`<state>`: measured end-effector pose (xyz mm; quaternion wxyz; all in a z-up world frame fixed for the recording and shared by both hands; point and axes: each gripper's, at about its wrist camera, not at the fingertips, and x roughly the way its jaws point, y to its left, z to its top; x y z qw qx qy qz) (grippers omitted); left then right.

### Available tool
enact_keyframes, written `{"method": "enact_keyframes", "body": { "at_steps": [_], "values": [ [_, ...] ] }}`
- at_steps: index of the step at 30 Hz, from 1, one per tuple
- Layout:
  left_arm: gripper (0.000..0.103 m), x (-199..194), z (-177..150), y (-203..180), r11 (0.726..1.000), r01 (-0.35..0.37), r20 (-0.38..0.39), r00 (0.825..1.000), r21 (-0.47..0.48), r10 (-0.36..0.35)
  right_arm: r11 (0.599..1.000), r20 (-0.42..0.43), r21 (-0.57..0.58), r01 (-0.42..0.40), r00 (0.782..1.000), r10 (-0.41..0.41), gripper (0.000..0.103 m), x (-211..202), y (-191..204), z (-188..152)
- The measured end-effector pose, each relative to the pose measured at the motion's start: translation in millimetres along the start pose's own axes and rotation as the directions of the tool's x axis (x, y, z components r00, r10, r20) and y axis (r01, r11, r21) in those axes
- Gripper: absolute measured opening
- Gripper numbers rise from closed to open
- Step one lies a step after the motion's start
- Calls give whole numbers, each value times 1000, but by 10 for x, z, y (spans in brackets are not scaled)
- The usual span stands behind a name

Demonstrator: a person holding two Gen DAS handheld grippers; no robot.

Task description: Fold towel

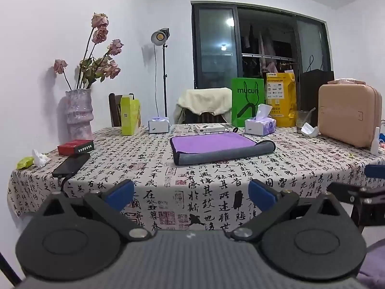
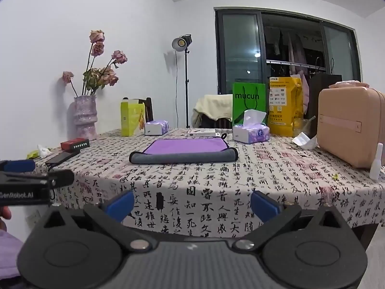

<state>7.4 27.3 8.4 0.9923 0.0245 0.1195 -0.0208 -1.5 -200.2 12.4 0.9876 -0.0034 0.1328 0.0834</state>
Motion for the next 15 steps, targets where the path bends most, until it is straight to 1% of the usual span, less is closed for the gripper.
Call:
{"method": "enact_keyframes", "body": {
  "at_steps": [3,6,12,15],
  "values": [
    [103,32,-34,-48,1000,19,-22,1000,-6,-19,1000,-3,-23,-3,1000,3,103,11,22,-6],
    [103,33,-41,-96,999,35,-22,999,-2,-35,999,-5,-39,-9,1000,9,103,17,10,-11],
    [103,31,-55,-110,1000,29,-17,999,2,-29,1000,17,-3,8,1000,-8,103,-7,-56,-18],
    [103,38,-80,-104,1000,30,-18,999,-2,-31,1000,18,1,4,1000,-4,103,-4,-63,-27]
  ]
}}
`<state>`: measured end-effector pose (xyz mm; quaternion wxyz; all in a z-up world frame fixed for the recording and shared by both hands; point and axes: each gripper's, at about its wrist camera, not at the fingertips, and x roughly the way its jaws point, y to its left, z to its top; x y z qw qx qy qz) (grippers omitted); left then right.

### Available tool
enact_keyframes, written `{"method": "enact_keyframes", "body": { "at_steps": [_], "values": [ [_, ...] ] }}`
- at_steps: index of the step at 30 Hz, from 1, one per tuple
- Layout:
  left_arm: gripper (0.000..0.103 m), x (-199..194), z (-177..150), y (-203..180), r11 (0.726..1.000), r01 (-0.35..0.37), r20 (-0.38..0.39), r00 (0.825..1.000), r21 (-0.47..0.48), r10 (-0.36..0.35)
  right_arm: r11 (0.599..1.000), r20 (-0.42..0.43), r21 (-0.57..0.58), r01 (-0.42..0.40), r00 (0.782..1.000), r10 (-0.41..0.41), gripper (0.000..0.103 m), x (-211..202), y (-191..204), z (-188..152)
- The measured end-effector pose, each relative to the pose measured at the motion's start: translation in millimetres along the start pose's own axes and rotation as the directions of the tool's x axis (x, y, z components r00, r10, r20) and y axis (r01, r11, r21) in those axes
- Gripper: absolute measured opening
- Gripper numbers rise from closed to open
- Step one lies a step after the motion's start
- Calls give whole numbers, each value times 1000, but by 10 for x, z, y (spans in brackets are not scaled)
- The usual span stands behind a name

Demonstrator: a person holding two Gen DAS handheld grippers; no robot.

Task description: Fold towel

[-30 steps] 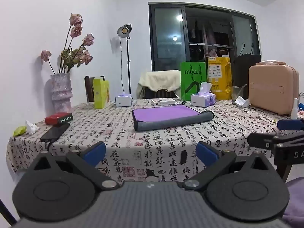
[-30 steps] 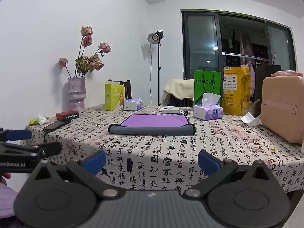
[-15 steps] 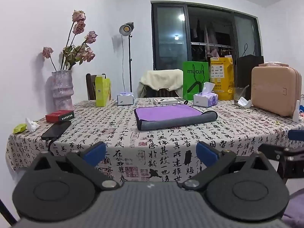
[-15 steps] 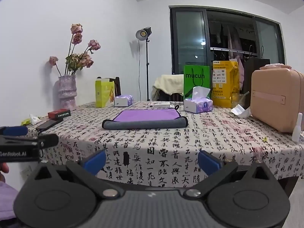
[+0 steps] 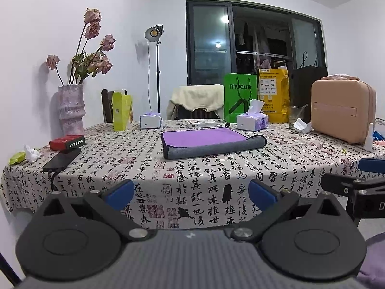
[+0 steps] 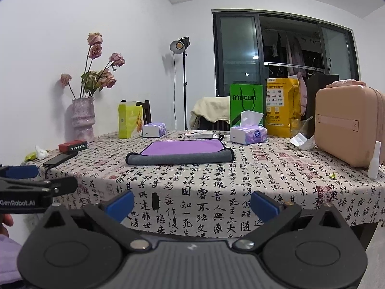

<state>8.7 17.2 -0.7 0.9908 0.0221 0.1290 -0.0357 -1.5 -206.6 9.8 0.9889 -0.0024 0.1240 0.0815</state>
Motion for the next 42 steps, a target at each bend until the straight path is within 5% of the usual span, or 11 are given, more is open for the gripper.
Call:
{"method": "enact_keyframes", "body": {
  "at_steps": [42],
  "values": [
    [103,-2,-39,-33,1000,4,-1,1000,14,-4,1000,5,-26,-6,1000,7,103,-30,59,-68]
  ]
}}
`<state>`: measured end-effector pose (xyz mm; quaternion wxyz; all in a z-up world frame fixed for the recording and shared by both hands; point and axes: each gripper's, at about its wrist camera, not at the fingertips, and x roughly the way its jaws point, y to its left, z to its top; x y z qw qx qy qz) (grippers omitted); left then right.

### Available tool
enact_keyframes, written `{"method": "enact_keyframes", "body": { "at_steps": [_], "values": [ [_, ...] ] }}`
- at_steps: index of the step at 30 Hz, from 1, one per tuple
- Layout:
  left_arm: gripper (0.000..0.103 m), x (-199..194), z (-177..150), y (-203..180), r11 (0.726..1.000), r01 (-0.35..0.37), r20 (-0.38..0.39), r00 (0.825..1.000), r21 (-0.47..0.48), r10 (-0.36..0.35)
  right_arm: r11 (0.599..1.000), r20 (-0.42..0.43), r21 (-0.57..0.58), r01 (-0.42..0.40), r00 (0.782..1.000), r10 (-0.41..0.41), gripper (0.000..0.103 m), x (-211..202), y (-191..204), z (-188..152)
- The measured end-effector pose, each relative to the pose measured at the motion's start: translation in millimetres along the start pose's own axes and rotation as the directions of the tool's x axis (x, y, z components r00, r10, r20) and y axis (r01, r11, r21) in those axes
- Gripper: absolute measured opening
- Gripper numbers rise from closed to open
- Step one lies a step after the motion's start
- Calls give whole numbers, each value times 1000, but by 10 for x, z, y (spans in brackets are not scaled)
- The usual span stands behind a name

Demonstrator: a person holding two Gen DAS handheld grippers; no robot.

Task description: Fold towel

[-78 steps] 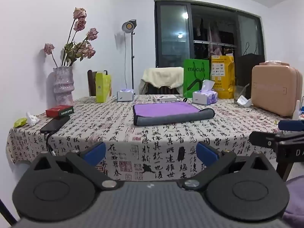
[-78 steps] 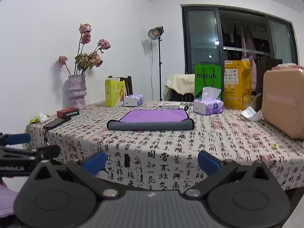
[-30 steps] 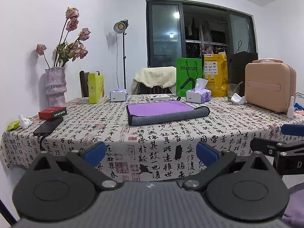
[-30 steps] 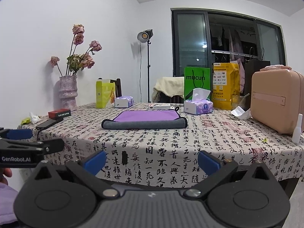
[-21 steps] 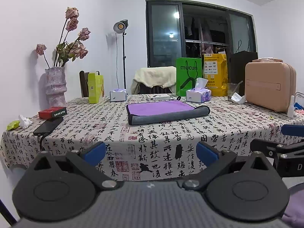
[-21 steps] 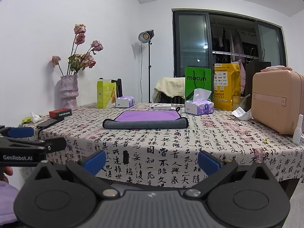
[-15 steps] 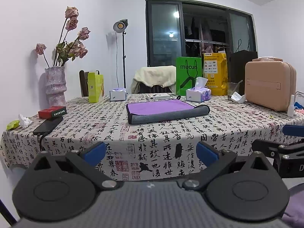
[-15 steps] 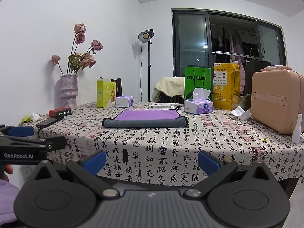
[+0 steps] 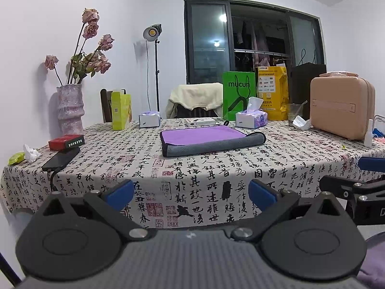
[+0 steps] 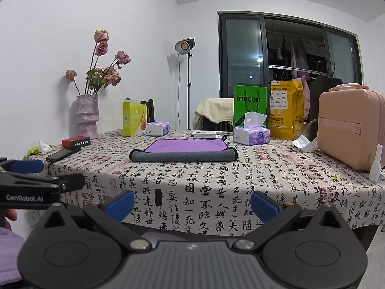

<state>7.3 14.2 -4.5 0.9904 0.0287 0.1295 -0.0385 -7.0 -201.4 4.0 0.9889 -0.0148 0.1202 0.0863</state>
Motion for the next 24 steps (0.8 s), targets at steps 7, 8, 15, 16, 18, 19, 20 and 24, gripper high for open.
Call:
{"method": "enact_keyframes", "body": {
  "at_steps": [7,8,15,16,18,19,20,24],
  "values": [
    [103,-1,-6,2,1000,-1,-2,1000,-1,1,1000,-5,12,-7,1000,7,103,17,-20,6],
    [103,-1,-6,2,1000,0,-2,1000,-1,0,1000,-5,16,-8,1000,8,103,19,-27,6],
    [103,172,22,21,1000,1,-14,1000,6,-1,1000,6,11,-29,1000,29,103,99,-73,24],
    [103,215,29,30,1000,-8,-19,1000,3,8,1000,4,12,-28,1000,28,103,131,-81,29],
    [103,294,39,58,1000,-26,-31,999,-2,26,1000,5,15,-24,1000,24,103,211,-122,63],
    [103,334,43,68,999,-36,-38,999,-4,36,1000,8,19,-22,1000,22,103,238,-145,83],
    [103,376,48,77,999,-45,-47,998,-6,44,1000,16,22,-21,1000,21,103,267,-171,105],
    [103,526,80,95,998,-63,-73,995,-13,61,1000,33,24,-14,999,13,103,402,-281,192]
  ]
}}
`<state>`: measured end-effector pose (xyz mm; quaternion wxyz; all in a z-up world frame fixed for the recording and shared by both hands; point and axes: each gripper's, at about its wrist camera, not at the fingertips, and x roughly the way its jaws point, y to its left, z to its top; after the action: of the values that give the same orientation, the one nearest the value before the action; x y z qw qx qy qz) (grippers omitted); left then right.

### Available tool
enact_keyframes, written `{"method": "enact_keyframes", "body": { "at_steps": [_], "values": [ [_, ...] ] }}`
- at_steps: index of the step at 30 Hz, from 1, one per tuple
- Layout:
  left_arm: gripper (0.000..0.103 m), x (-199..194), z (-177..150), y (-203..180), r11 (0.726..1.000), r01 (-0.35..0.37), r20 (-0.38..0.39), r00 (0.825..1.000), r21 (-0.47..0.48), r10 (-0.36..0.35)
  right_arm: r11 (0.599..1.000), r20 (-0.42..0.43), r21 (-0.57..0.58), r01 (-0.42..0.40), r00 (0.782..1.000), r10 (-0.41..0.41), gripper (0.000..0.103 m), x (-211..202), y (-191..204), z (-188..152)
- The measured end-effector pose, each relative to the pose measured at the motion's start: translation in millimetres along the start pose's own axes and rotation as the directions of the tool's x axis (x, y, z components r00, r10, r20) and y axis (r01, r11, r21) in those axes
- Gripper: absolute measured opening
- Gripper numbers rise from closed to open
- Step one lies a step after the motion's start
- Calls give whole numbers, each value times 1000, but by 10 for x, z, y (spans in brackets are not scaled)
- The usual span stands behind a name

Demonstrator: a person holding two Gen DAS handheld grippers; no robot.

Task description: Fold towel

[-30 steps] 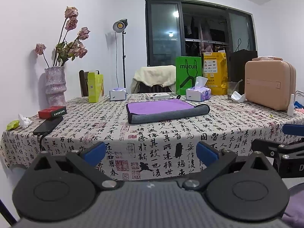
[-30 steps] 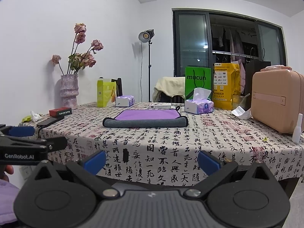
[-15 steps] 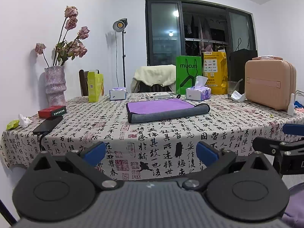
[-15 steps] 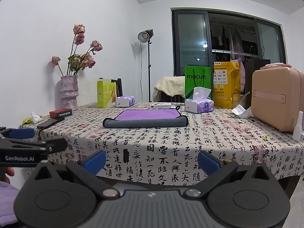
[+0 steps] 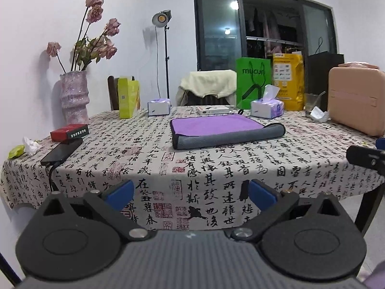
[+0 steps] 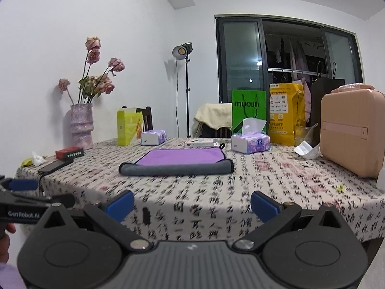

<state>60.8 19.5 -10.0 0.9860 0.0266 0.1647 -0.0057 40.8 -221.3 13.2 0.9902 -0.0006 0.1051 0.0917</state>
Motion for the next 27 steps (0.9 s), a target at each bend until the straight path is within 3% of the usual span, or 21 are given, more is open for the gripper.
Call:
{"method": "enact_keyframes", "body": {
  "at_steps": [9,17,22,24,27],
  "values": [
    [103,361,161,-53,999,-44,-16,999,-11,44,998,-19,32,-46,999,47,103,498,-311,151],
    [103,844,403,14,998,-44,-63,997,-52,41,996,-43,15,-83,996,84,103,1018,-528,354],
    [103,1200,579,84,997,-19,-54,998,-76,15,995,-73,11,-95,993,95,103,1418,-644,485],
    [97,1374,655,114,996,-9,-57,998,-89,4,995,-100,4,-102,990,102,101,1616,-692,530],
    [78,1682,765,142,996,-3,-84,996,-93,-5,993,-139,-10,-114,984,111,93,1918,-754,600]
  ]
}}
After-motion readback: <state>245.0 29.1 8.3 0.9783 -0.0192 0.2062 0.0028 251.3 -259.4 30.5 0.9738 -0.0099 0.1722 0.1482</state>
